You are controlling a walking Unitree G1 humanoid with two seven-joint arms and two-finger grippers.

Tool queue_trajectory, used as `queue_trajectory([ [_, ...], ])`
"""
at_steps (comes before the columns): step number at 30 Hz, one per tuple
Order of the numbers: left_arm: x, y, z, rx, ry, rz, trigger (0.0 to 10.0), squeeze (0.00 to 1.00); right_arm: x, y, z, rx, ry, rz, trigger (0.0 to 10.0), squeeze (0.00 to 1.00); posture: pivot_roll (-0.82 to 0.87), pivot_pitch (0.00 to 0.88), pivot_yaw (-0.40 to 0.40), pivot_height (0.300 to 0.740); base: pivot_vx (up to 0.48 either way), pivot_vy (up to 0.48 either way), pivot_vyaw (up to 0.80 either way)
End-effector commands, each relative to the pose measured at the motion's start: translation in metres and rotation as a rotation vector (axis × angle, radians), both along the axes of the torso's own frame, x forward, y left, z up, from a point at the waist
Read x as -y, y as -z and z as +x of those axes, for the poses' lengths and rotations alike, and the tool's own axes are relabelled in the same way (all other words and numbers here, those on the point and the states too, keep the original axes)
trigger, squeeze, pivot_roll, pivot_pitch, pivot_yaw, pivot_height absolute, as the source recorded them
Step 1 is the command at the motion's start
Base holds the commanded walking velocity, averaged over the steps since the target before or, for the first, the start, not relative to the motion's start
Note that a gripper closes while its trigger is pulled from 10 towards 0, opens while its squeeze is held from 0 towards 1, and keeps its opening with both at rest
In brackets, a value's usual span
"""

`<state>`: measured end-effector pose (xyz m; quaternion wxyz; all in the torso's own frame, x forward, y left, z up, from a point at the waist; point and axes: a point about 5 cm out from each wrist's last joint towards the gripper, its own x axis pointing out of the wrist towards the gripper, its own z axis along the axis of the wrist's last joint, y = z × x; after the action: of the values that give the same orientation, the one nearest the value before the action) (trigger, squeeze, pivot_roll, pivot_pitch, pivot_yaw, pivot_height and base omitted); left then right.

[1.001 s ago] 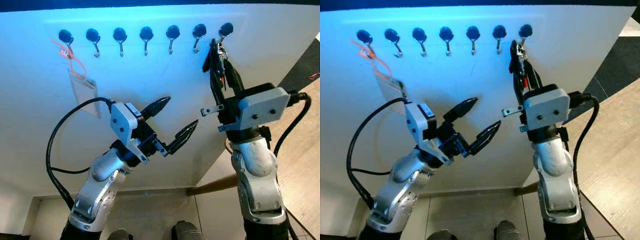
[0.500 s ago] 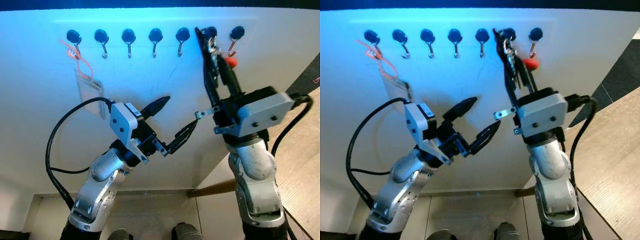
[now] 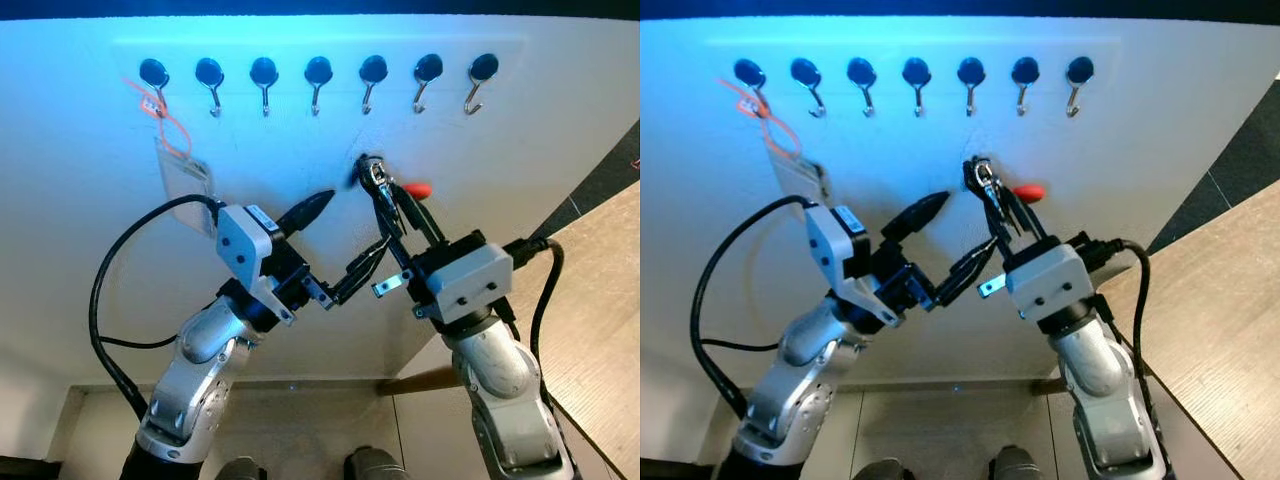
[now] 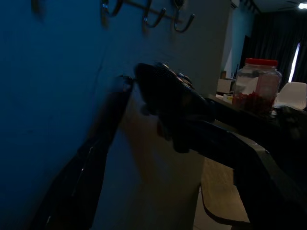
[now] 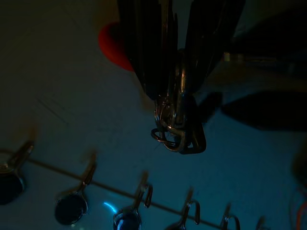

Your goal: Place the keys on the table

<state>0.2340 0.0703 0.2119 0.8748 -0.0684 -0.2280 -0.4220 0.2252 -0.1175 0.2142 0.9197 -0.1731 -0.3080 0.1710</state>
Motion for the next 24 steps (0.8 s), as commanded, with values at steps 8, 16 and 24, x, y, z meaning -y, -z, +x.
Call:
queue_trajectory([
  [8, 0.002, 0.004, -0.002, 0.011, -0.01, 0.021, 10.0, 0.0, 0.022, 0.021, -0.002, -0.052, 0.114, 0.019, 10.0, 0.0, -0.01, 0.107, 0.0, 0.74, 0.0, 0.0, 0.0],
  [16, -0.008, 0.04, 0.014, -0.073, -0.174, 0.181, 10.0, 0.0, 0.039, 0.08, 0.005, -0.353, 0.155, 0.05, 10.0, 0.0, -0.02, 0.106, 0.0, 0.74, 0.0, 0.0, 0.0],
  [24, -0.071, 0.142, 0.024, -0.415, -0.622, 0.581, 10.0, 0.0, 0.05, 0.178, -0.011, -0.854, 0.082, 0.02, 10.0, 0.0, -0.02, 0.108, 0.0, 0.74, 0.0, 0.0, 0.0],
])
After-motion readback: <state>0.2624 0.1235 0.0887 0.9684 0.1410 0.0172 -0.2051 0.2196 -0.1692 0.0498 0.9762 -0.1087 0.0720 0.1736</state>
